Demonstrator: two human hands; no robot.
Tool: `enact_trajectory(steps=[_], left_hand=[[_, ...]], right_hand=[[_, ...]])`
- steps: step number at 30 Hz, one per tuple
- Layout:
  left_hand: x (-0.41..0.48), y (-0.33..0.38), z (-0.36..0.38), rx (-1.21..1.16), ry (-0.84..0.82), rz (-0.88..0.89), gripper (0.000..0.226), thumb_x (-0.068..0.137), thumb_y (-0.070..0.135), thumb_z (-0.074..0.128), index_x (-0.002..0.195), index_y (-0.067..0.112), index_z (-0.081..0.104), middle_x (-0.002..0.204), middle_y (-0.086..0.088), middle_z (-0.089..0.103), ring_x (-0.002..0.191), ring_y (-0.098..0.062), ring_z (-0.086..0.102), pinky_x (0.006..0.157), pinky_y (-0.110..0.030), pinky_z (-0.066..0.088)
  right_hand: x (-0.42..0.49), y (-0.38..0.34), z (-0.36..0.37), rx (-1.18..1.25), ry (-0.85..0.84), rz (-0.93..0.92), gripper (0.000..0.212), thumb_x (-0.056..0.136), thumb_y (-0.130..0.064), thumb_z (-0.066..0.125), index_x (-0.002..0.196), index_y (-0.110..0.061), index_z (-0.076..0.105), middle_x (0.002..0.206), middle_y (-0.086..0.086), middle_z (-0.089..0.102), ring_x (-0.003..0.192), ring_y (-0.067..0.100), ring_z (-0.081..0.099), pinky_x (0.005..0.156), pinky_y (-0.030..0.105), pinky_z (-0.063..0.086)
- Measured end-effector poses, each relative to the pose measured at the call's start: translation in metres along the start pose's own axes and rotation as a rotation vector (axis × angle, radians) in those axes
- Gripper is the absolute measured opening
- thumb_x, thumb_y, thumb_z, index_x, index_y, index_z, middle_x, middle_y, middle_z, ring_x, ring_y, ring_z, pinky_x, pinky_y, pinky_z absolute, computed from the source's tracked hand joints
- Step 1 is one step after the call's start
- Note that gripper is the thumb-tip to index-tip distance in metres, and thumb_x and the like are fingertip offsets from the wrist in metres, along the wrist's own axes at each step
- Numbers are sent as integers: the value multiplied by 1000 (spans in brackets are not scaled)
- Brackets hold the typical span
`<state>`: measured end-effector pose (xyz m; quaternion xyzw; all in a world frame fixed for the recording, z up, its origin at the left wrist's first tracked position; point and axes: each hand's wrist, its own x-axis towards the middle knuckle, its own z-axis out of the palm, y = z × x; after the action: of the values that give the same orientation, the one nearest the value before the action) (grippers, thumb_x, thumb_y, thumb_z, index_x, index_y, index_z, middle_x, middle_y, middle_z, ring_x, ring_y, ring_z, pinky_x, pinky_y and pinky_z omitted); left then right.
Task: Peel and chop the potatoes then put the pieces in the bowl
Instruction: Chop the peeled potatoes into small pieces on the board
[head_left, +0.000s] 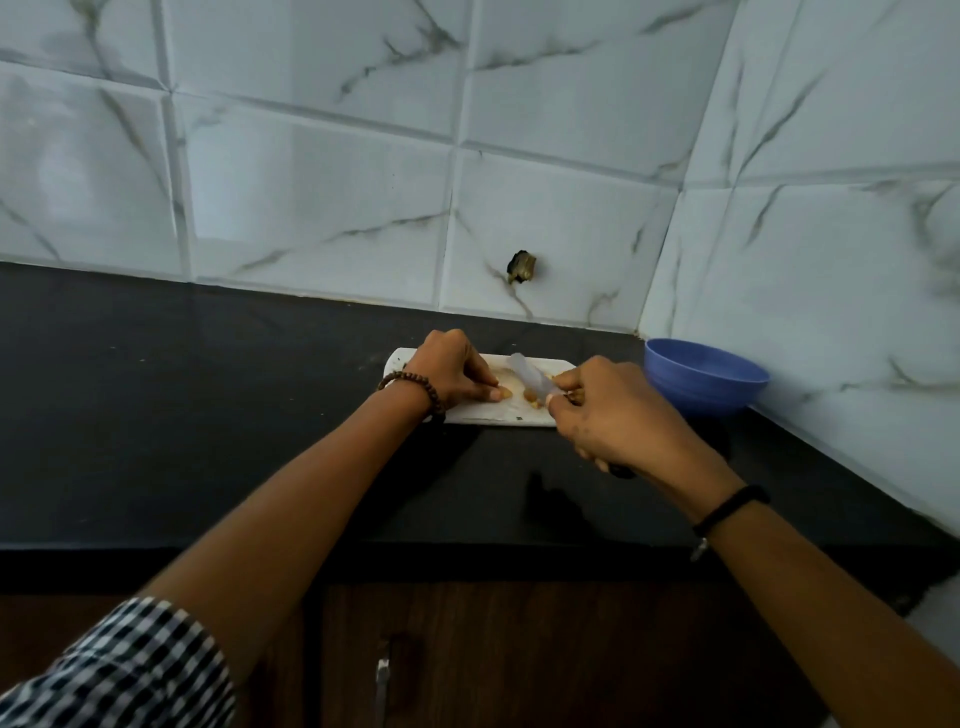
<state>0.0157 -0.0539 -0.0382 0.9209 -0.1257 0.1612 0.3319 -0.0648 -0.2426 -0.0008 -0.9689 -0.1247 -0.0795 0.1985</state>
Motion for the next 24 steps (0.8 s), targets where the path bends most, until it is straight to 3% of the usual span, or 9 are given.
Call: enact_trajectory(steps=[3, 7, 10, 15, 21, 24], left_hand=[[1, -1, 0, 25, -10, 21, 24, 73, 26, 83, 92, 13, 78, 93, 0, 75, 82, -2, 60, 77, -9, 42], [3, -2, 2, 25, 40, 37, 20, 69, 28, 85, 84, 16, 80, 85, 1, 76, 82, -5, 65, 78, -14, 45], [3, -4, 3, 14, 57, 44, 20, 68, 28, 86, 82, 16, 80, 81, 1, 75, 82, -6, 66, 78, -14, 47], [2, -6, -1, 8, 9, 42, 20, 71, 24, 84, 88, 15, 79, 86, 2, 75, 79, 0, 62, 75, -5, 42], [3, -7, 0, 32, 11, 62, 18, 72, 25, 83, 88, 17, 80, 87, 4, 75, 85, -4, 66, 85, -16, 50], [4, -7, 2, 67, 12, 69, 16, 74, 27, 81, 88, 19, 80, 87, 6, 75, 85, -5, 66, 86, -22, 52]], right_hand=[[6, -1, 17, -24, 72, -24, 32, 99, -29, 51, 122, -10, 64, 78, 9, 67, 54, 17, 62, 56, 36, 59], [13, -1, 30, 2, 91, -26, 31, 97, -30, 50, 116, -10, 64, 91, 16, 68, 72, 26, 59, 67, 40, 58], [14, 0, 34, -19, 77, -27, 30, 97, -30, 49, 115, -10, 63, 94, 18, 67, 82, 22, 53, 70, 41, 57], [16, 1, 31, -1, 60, -22, 29, 100, -27, 48, 109, -7, 67, 76, 16, 70, 65, 17, 56, 63, 39, 59], [14, -2, 36, -63, 77, -51, 25, 100, -26, 49, 103, -9, 67, 68, 4, 58, 61, 18, 56, 51, 27, 47], [17, -3, 39, -60, 90, -56, 22, 98, -22, 52, 98, -6, 66, 68, 3, 56, 56, 15, 53, 56, 27, 50]])
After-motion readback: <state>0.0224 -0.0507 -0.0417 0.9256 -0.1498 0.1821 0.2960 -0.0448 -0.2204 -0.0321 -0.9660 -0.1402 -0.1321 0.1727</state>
